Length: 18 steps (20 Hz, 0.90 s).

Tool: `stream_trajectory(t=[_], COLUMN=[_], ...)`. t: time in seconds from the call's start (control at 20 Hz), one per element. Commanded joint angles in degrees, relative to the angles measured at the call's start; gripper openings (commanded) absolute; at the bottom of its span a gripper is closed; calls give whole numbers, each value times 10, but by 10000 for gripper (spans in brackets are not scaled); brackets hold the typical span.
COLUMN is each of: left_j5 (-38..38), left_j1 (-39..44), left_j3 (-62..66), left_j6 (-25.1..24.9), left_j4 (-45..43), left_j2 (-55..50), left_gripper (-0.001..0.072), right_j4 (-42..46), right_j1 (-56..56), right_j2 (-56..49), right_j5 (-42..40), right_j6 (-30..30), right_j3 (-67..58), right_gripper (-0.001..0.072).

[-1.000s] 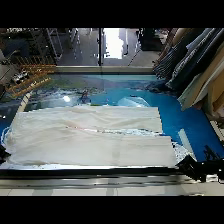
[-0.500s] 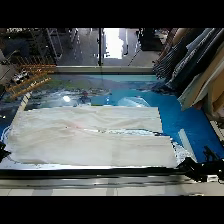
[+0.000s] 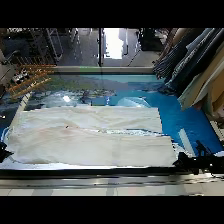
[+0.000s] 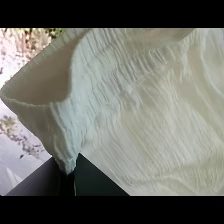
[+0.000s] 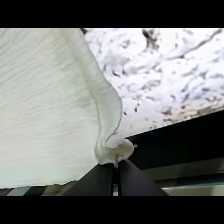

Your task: Fold the clothes and pants, and hang the long-sleeved shirts on hangers.

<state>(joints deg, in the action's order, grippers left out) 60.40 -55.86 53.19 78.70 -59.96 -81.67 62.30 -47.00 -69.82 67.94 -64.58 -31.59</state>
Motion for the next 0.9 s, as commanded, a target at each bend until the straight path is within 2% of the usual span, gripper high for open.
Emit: stream_trajectory(t=[0.0,0.2,0.35,0.45,0.6,0.85], left_j5=[61,203,251,237,154,-1], left_j1=[-4,-7,-3,5,25,87], left_j3=[27,151,264,312,326,327], left_j6=[-3,-13,-4,2,7,36], left_j4=[0,-21,-19,-4,35,95], left_j2=[1,1,1,0,-4,-82], left_gripper=[11,9,8,8,7,7], right_j4=[11,-31,-38,-30,16,24], right_j1=[9,13,60,131,240,329], right_j2=[19,111,153,142,69,-191], right_j5=[-8,53,41,-7,-134,-172], right_j6=[-3,-11,-51,-80,-157,-201], right_j3=[0,-54,-136,-187,-264,-466], right_gripper=[22,21,20,20,19,19])
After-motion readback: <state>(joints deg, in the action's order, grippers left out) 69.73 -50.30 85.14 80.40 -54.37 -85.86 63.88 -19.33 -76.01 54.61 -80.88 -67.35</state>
